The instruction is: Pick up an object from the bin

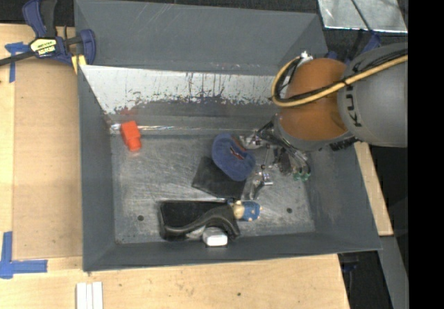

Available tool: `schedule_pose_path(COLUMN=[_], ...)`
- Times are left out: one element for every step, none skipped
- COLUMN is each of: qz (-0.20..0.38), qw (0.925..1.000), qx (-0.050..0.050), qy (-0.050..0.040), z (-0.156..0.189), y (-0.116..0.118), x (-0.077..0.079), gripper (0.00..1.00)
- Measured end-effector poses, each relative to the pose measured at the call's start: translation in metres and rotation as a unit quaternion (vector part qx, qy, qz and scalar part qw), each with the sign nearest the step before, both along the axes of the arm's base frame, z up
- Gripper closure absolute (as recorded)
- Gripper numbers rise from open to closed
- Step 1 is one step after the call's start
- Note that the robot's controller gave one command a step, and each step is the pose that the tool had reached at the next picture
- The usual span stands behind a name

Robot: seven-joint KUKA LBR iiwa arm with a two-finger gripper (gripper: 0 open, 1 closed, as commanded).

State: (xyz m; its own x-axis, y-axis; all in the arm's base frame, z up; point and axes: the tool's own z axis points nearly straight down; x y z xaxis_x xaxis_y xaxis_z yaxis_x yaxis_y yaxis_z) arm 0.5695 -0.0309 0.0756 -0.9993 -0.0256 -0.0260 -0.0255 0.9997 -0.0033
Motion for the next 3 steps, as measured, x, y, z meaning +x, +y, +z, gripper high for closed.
schedule_pose_path(qz=[0.078,0.251,0.23], qw=[0.9969,0.9679,0.973], qx=[-0.002,-0.009,-0.007], qy=[-0.0072,-0.0133,-0.0146], z=[0.003,0.004,0.005], y=[0.004,0.06,0.117], x=[-0.049,-0.067,-0.07], gripper=[0.0,0.0,0.0])
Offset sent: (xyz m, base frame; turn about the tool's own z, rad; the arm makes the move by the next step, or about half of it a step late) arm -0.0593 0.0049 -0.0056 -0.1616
